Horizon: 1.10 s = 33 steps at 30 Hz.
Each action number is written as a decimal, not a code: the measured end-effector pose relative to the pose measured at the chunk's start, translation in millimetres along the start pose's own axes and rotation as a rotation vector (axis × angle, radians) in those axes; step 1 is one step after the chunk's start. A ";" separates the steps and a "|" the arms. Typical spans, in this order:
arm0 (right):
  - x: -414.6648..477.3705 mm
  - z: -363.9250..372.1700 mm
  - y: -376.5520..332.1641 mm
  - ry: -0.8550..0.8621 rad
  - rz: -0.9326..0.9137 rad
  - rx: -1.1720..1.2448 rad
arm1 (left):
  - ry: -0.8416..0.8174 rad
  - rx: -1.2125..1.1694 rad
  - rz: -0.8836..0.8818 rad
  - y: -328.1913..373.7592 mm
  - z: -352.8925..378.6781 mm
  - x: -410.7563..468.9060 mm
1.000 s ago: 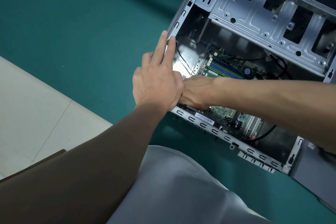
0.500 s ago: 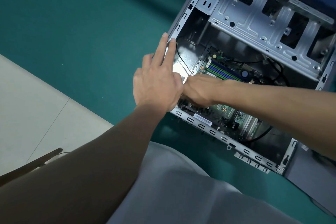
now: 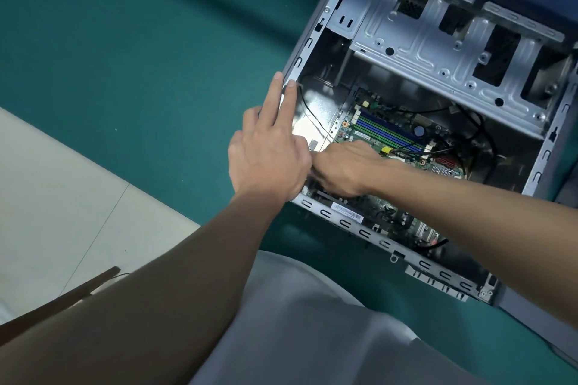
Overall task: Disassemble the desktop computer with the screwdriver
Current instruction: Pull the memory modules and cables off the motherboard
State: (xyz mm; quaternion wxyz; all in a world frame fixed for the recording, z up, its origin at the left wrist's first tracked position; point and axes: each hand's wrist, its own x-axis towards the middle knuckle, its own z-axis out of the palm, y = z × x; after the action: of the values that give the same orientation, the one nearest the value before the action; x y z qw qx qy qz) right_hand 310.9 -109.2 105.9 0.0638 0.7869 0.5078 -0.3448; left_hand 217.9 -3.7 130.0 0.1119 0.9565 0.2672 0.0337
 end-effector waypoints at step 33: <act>-16.0 21.2 7.2 0.171 0.076 0.283 | -0.007 0.010 -0.009 0.0 -0.1 0.1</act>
State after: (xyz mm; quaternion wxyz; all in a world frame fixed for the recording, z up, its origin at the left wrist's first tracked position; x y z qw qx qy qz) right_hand 302.9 -134.3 97.9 -0.0781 0.8332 0.4274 -0.3420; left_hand 218.0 -3.7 130.2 0.1082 0.9560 0.2713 0.0287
